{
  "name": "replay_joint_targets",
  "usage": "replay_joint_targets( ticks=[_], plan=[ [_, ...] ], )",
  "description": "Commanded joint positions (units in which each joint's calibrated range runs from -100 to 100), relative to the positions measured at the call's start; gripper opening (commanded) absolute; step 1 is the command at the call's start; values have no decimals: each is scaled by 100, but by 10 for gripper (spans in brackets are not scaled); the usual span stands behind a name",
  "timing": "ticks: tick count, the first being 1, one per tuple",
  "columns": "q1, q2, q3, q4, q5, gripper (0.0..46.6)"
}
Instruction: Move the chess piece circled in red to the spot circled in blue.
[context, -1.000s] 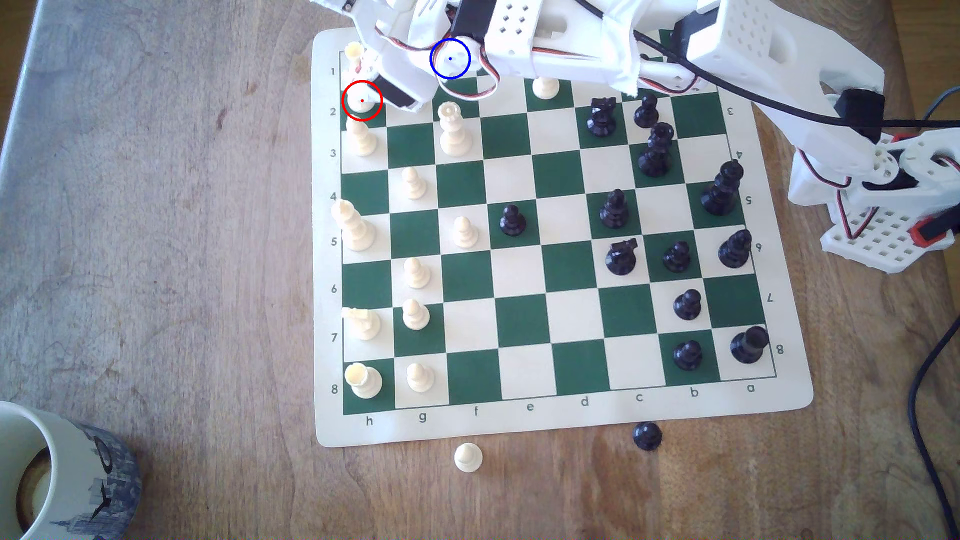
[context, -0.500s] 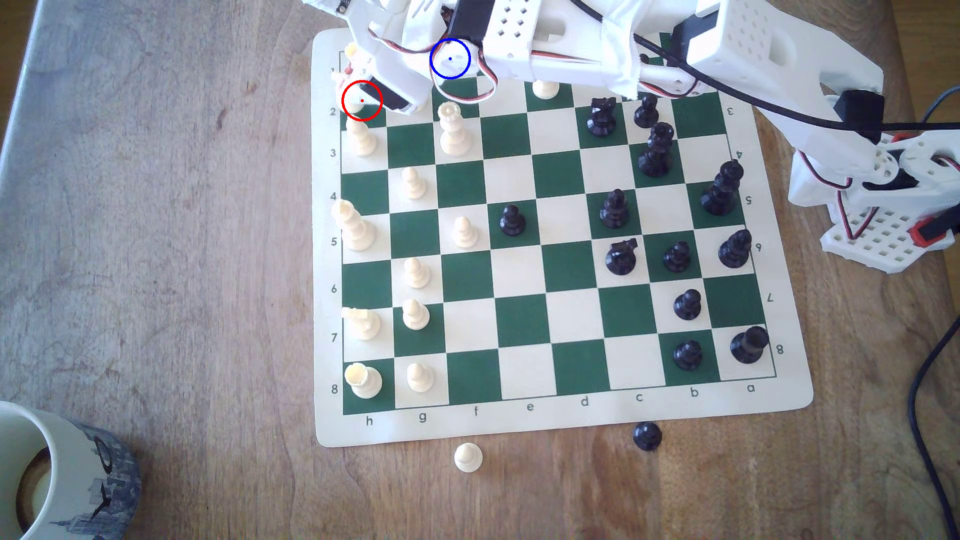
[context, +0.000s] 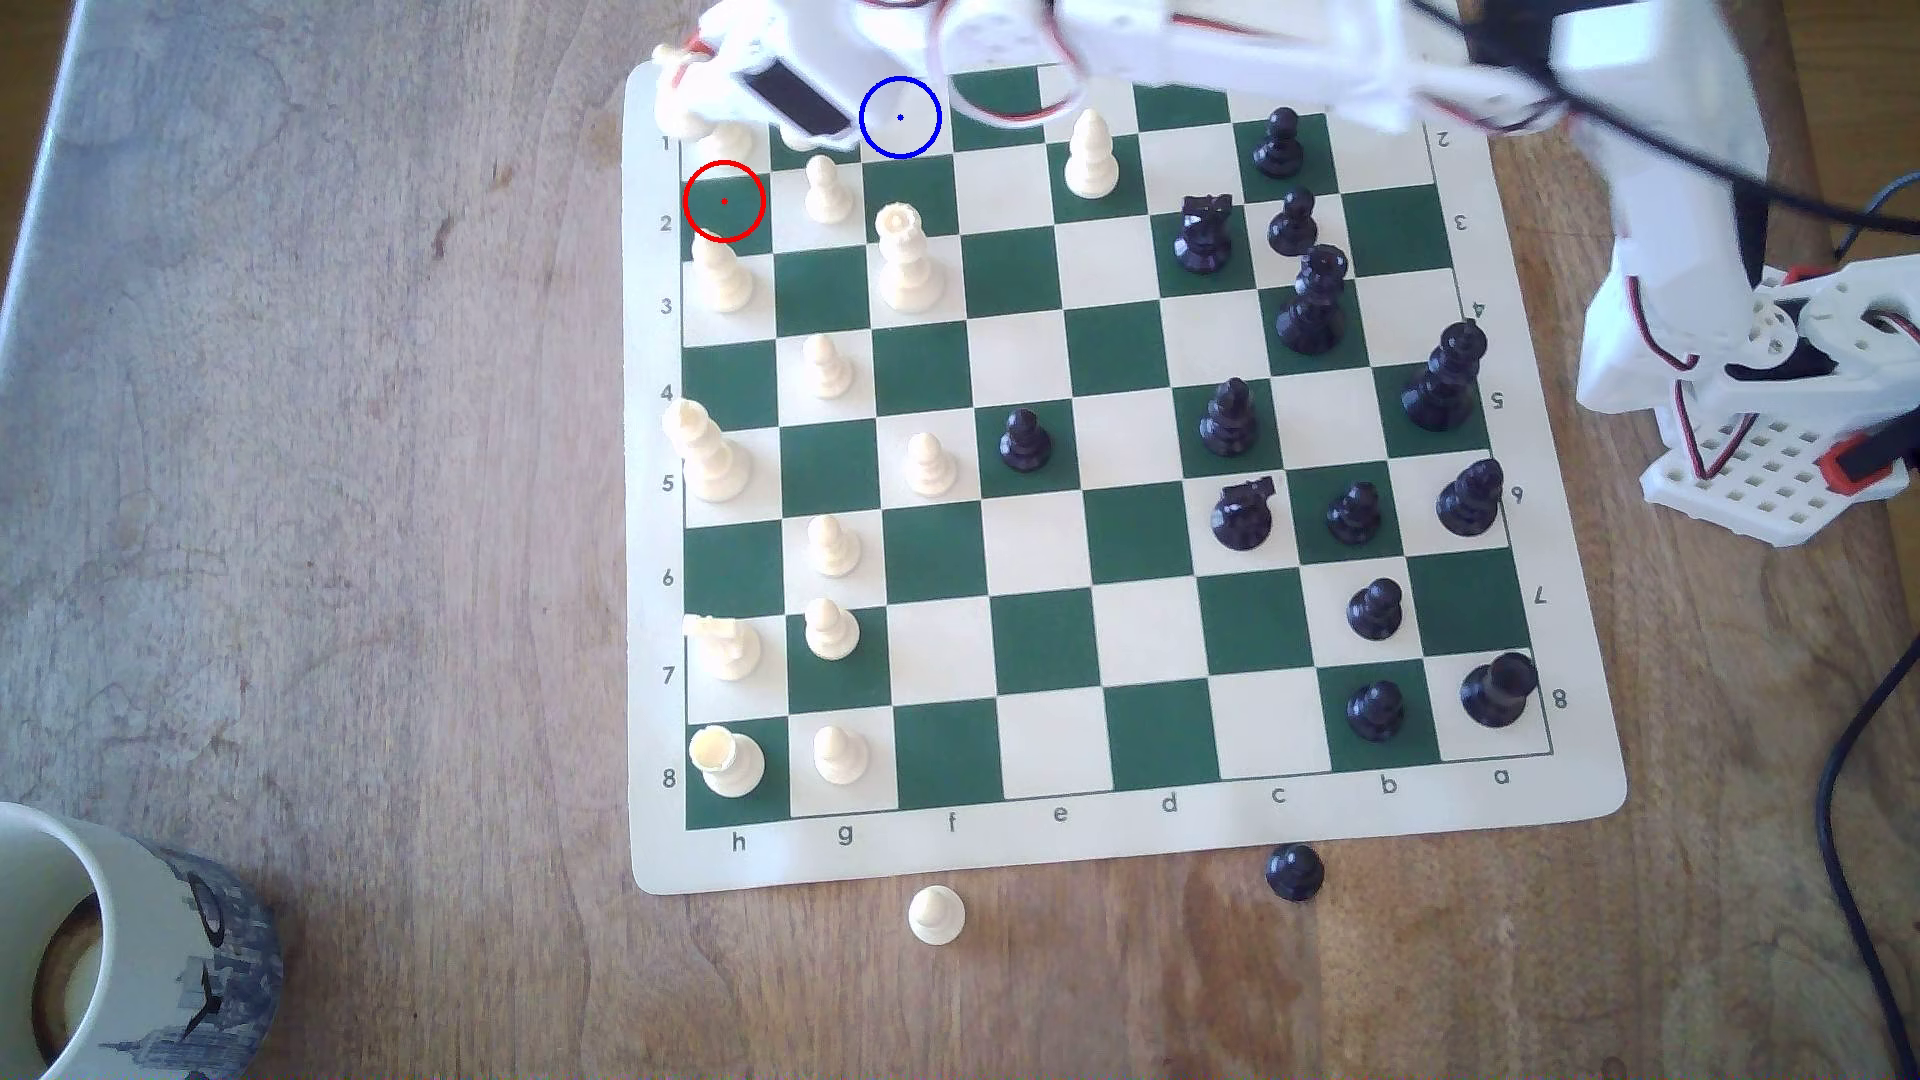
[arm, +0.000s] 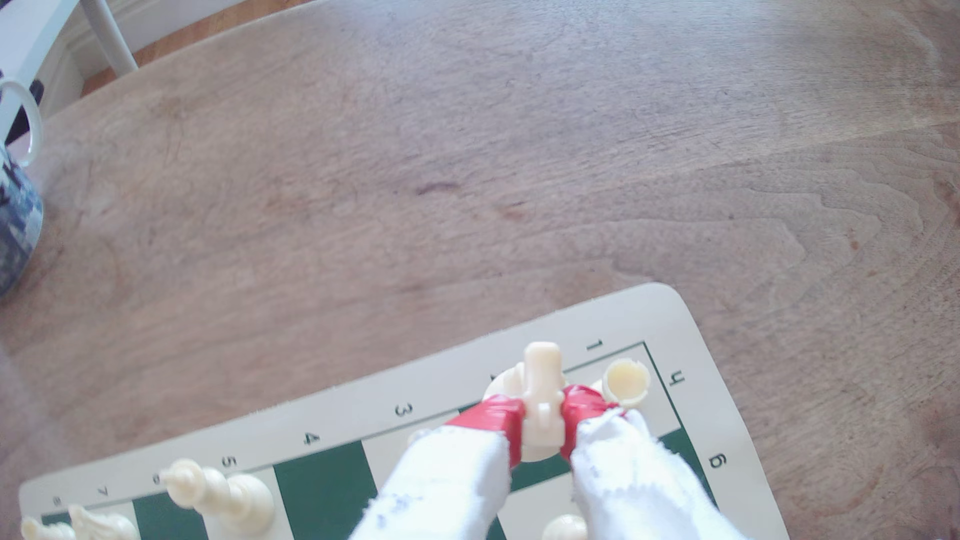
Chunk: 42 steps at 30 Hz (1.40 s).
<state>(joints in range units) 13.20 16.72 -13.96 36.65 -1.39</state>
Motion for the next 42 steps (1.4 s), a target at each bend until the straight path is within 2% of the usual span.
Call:
replay_joint_targets(
  ticks=[1, 11, 19, 42],
  plan=[
    [240, -1595, 1369, -455, 83, 3],
    [757, -2351, 2974, -1192, 171, 3],
    [905, -2155, 3472, -1544, 176, 3],
    [858, -661, 3083, -2052, 127, 3]
  ],
)
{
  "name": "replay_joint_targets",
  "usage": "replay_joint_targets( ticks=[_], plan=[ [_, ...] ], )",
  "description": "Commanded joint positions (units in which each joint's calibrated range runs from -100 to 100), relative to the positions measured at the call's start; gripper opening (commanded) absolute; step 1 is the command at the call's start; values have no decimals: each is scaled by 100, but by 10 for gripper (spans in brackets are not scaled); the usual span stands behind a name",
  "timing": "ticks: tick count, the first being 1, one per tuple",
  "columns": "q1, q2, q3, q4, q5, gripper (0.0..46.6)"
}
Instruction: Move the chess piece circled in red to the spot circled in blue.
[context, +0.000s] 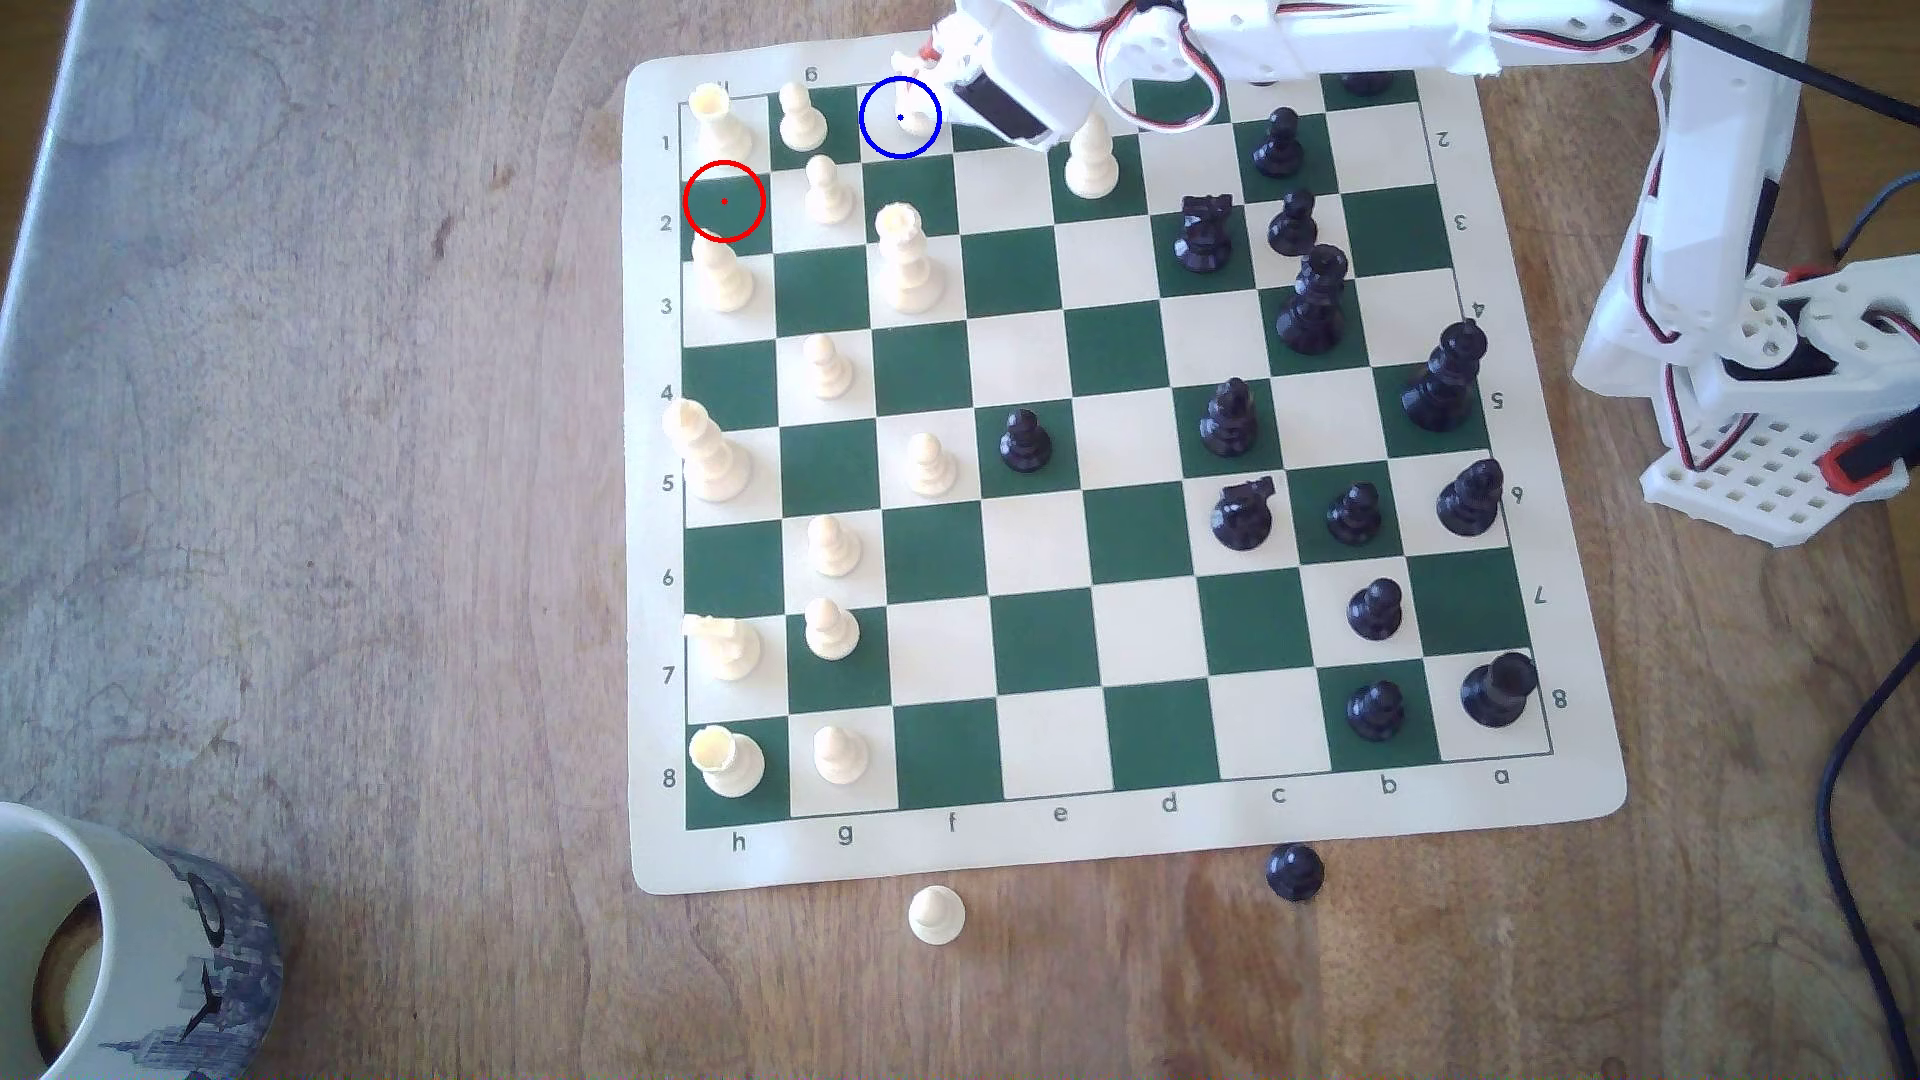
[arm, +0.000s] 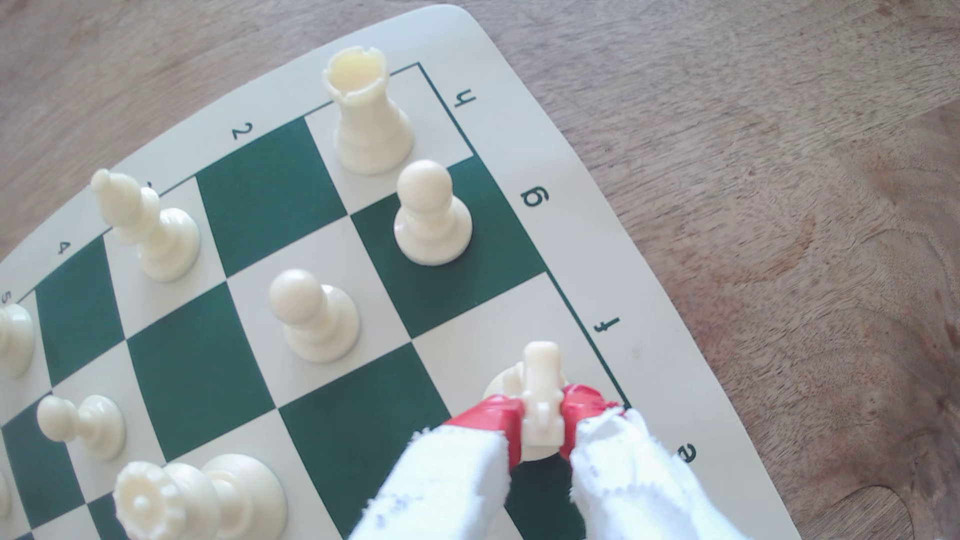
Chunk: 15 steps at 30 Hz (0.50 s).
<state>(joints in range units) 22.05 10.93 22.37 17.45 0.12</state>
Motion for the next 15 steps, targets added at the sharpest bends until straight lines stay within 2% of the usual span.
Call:
replay_joint_targets(
  ticks=[1, 15],
  plan=[
    [-35, -41, -623, -132, -39, 3],
    [-66, 163, -877, -140, -59, 3]
  ],
)
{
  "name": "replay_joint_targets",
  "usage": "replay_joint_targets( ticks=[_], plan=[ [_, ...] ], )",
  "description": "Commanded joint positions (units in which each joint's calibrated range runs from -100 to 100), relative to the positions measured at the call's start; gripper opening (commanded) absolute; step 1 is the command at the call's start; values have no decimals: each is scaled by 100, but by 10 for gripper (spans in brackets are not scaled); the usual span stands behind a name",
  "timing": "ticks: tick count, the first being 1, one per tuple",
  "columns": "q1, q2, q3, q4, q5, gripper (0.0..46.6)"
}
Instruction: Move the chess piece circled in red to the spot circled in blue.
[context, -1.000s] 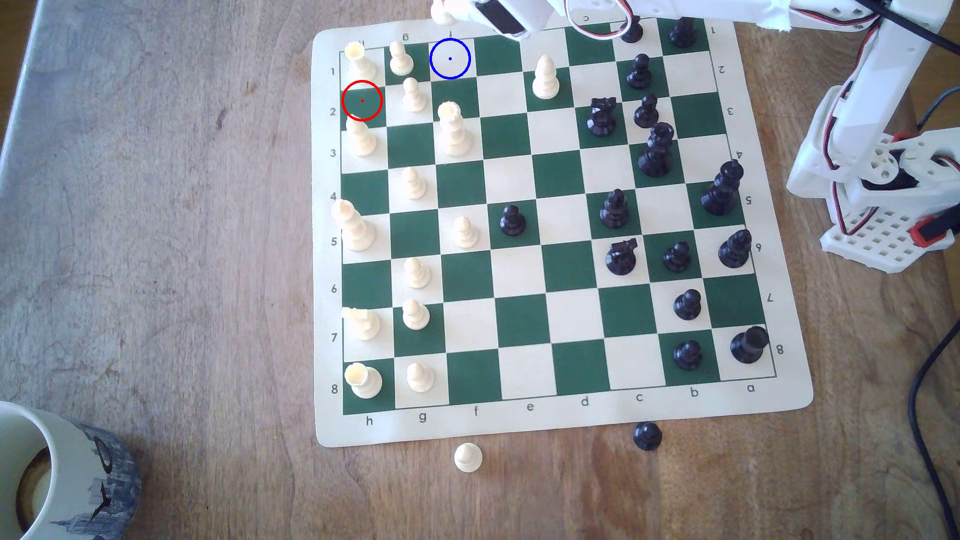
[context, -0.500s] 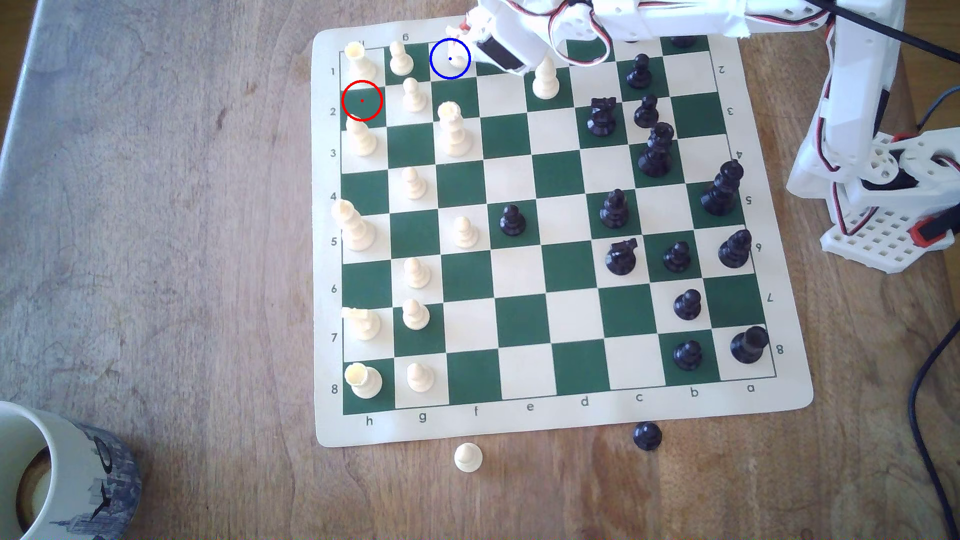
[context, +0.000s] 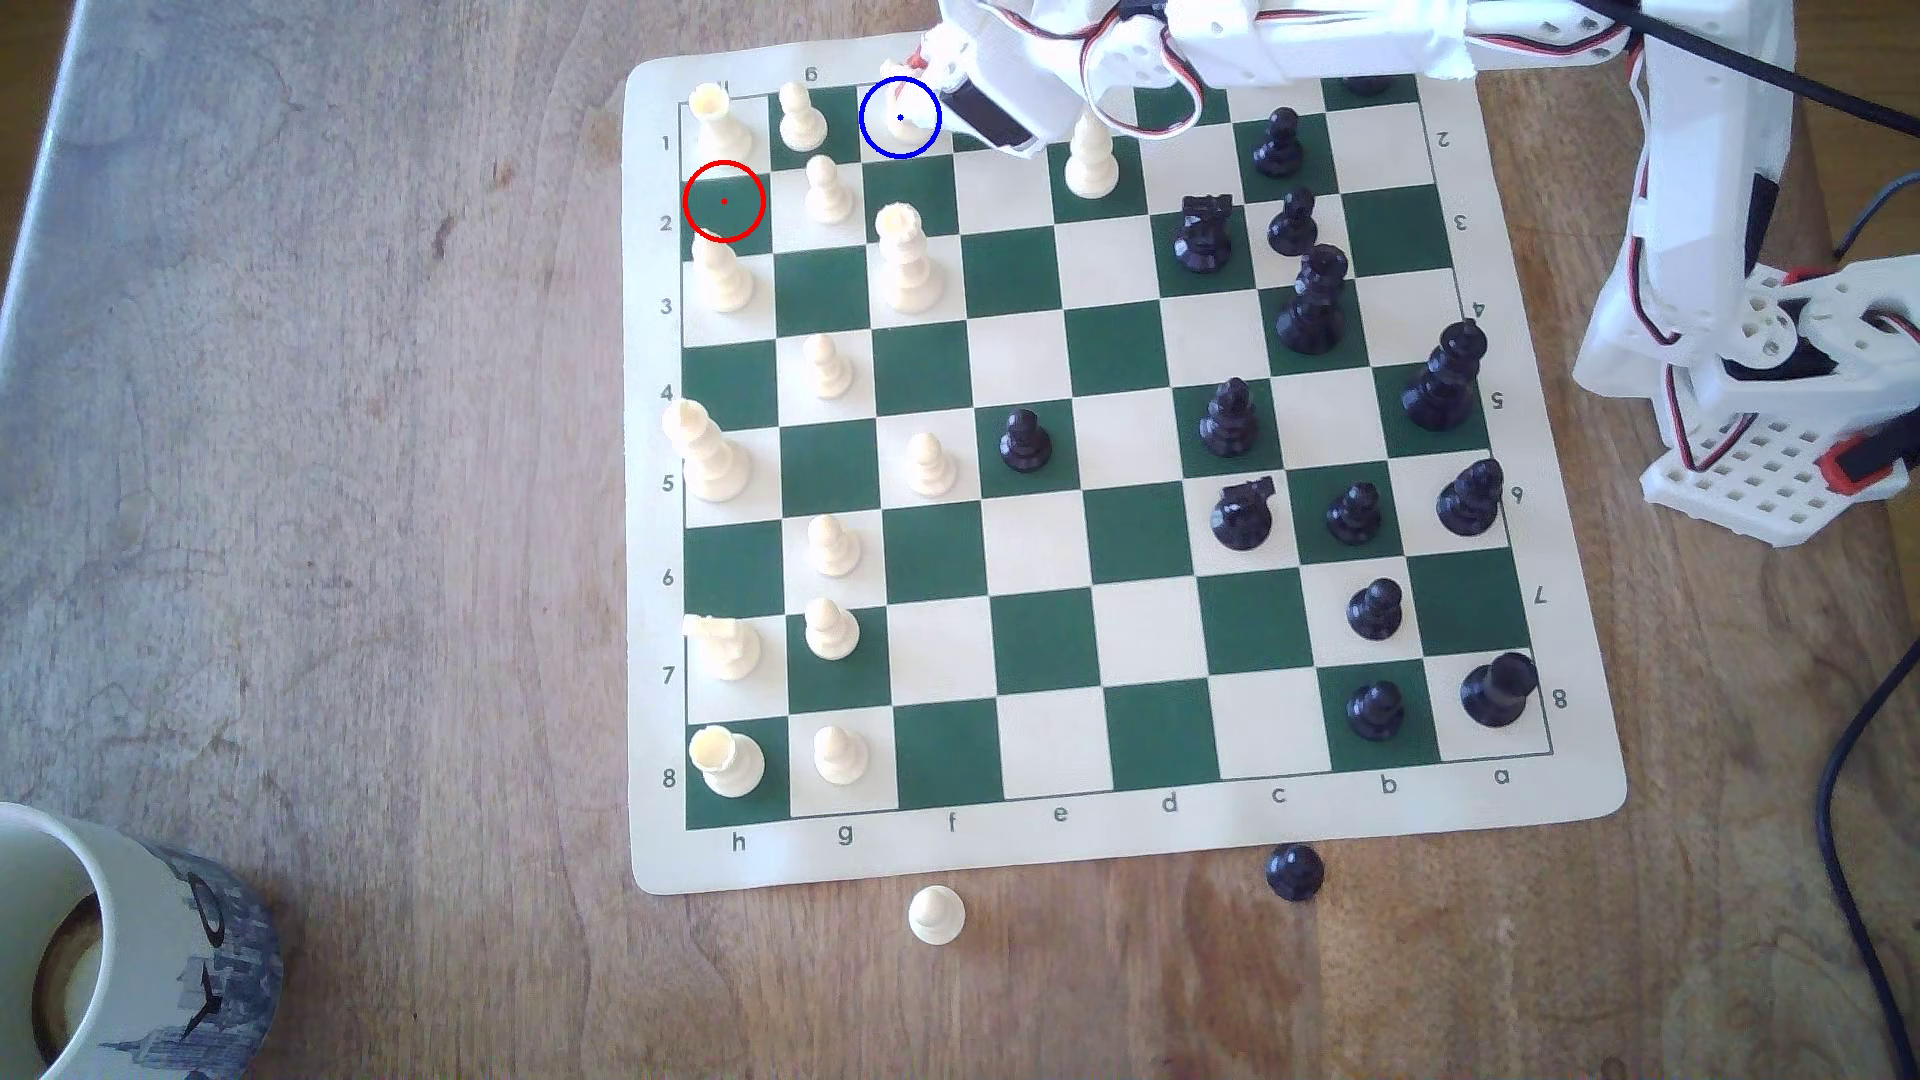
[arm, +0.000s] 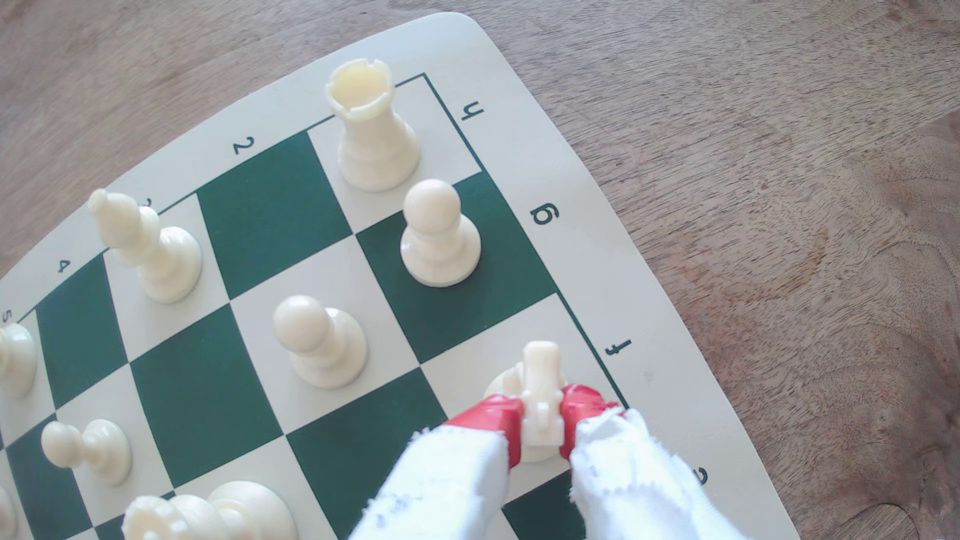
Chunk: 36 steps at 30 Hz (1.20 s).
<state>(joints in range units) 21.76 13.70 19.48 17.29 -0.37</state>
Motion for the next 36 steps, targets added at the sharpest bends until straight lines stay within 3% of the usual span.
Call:
replay_joint_targets(
  ticks=[1, 10, 12, 13, 14, 19, 24, 32, 36],
  plan=[
    [-36, -105, -606, -124, -10, 3],
    [-44, 5, -715, -132, -5, 11],
    [-44, 22, -715, -132, 0, 42],
    [-44, 22, -687, -132, -10, 92],
    [-36, 22, -687, -132, -15, 111],
    [3, -156, -642, -132, -259, 159],
    [26, -589, -361, -58, -293, 160],
    [128, -1650, 491, 220, -127, 163],
    [104, -2389, 654, 1154, -137, 166]
  ],
)
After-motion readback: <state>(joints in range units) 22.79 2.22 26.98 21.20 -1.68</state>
